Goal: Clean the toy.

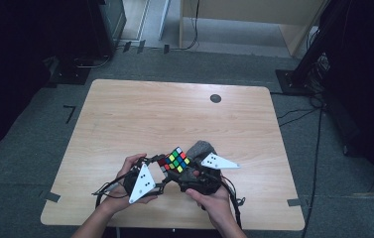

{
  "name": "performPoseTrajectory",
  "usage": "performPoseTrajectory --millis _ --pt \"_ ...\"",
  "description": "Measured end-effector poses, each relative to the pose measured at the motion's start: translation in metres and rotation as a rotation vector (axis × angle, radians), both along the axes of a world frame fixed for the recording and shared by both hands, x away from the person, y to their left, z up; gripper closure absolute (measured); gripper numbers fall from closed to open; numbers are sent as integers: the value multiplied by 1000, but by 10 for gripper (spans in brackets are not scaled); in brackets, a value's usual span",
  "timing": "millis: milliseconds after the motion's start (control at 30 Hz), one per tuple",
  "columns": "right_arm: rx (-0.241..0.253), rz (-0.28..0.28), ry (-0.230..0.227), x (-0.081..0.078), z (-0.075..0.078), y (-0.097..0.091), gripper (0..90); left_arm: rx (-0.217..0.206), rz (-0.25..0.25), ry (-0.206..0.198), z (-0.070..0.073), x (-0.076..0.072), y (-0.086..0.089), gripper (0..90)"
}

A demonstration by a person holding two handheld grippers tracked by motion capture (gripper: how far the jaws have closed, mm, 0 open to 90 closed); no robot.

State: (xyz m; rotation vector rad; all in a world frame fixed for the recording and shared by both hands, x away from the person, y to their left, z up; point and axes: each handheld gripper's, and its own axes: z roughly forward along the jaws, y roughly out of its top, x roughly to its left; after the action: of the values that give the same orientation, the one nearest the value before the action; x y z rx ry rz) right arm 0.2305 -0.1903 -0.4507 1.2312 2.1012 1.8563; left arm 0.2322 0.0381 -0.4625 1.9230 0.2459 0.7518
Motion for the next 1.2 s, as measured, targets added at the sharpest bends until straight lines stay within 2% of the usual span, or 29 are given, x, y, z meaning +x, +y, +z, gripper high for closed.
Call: performPoseTrajectory --millis 100,167,333,433,533,700,767,867,1033,1200 --pt "22 -6 18 0 -1 -1 328 0 -1 -4 0 0 1 341" --pt "45 -1 36 1 -2 -2 344 3 8 -14 0 0 0 342" --pt "34 -32 48 -2 -1 0 344 10 10 -14 -1 -1 -1 342" --pt "30 -29 40 -2 -1 0 343 9 10 -15 -1 -1 -1 341" --pt "27 -17 28 -2 -1 0 302 1 6 -5 0 0 1 342" --pt "53 8 25 -1 3 -1 224 -19 -5 16 1 1 3 341" --pt "55 9 29 -1 3 -1 232 -23 -21 24 1 1 3 341" --pt "41 -7 50 -1 1 0 327 -23 -33 32 0 0 1 341" --pt "39 -33 70 -2 0 -1 344 -30 -39 68 -1 3 1 334" --pt "47 -36 99 -2 0 0 344 -37 -41 75 -2 3 -2 322"
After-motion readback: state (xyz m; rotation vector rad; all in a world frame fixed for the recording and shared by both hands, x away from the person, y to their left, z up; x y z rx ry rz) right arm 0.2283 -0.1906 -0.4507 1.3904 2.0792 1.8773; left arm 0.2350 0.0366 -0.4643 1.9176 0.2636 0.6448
